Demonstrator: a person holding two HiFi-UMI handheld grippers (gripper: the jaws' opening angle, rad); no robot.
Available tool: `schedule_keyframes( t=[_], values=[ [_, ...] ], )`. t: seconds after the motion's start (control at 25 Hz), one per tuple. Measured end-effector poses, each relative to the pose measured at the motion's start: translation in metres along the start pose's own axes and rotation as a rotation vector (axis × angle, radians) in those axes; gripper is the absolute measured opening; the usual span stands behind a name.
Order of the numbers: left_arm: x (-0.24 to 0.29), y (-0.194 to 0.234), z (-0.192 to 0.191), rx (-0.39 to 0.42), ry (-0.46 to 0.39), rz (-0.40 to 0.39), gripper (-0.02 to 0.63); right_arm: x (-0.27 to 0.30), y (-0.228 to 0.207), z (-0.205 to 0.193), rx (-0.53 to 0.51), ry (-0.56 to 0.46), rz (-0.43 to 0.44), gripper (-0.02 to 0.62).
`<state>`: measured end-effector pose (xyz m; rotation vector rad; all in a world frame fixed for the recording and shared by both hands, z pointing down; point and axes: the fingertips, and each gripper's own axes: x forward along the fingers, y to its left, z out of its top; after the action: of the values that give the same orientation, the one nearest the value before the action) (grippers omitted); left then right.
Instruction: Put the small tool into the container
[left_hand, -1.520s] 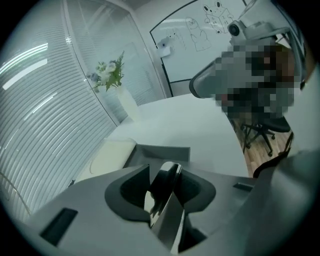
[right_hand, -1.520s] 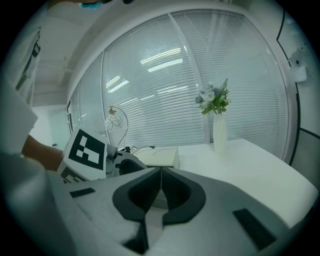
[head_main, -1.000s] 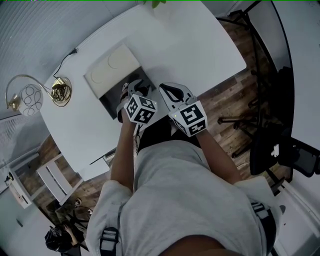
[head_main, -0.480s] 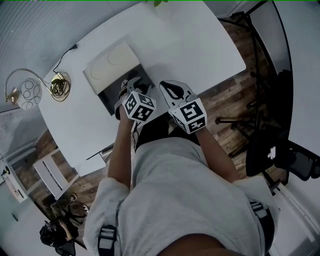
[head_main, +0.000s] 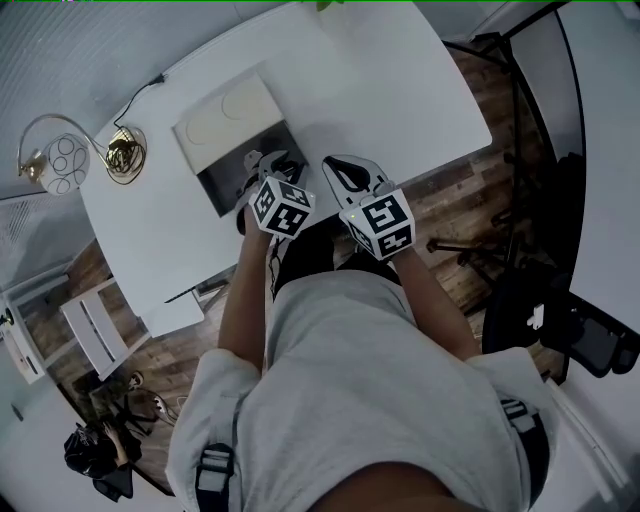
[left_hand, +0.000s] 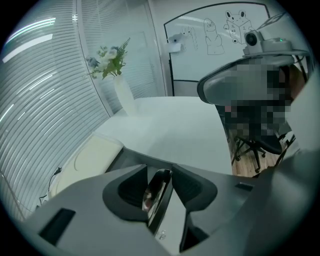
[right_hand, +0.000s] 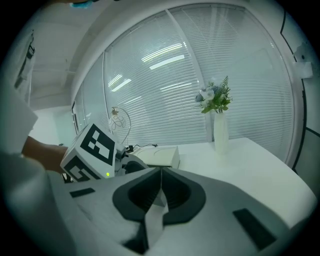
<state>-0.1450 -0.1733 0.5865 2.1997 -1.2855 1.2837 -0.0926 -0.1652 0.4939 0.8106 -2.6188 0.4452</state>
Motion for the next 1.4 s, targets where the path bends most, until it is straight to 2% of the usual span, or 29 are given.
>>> schedule_keyframes(
  t=[0.28, 0.52, 0.84, 1.12, 1.4],
  values=[
    [0.0, -0.006, -0.005, -0.146, -0.015, -0.048, 0.169, -0.001, 0.001, 0.005, -0.021, 0.006, 0.036, 0.028],
    [-0.01, -0.005, -0.006, -0.164, -0.027, 0.015, 0.169, -0.005, 0.008, 0.003, -0.031, 0.008, 0.069, 0.028],
    [-0.05, -0.005, -0.017, -0.348, -0.122, 0.095, 0.167, -0.009, 0.026, 0.001, -0.059, 0.004, 0.131, 0.028],
    [-0.103, 0.0, -0.03, -0.611, -0.285, 0.261, 0.149, -0.01, 0.055, 0.016, -0.05, -0.071, 0.215, 0.028],
    [-0.159, -0.004, -0.039, -0.698, -0.387, 0.434, 0.084, -0.026, 0.072, 0.031, -0.1, -0.124, 0.254, 0.027]
  ],
)
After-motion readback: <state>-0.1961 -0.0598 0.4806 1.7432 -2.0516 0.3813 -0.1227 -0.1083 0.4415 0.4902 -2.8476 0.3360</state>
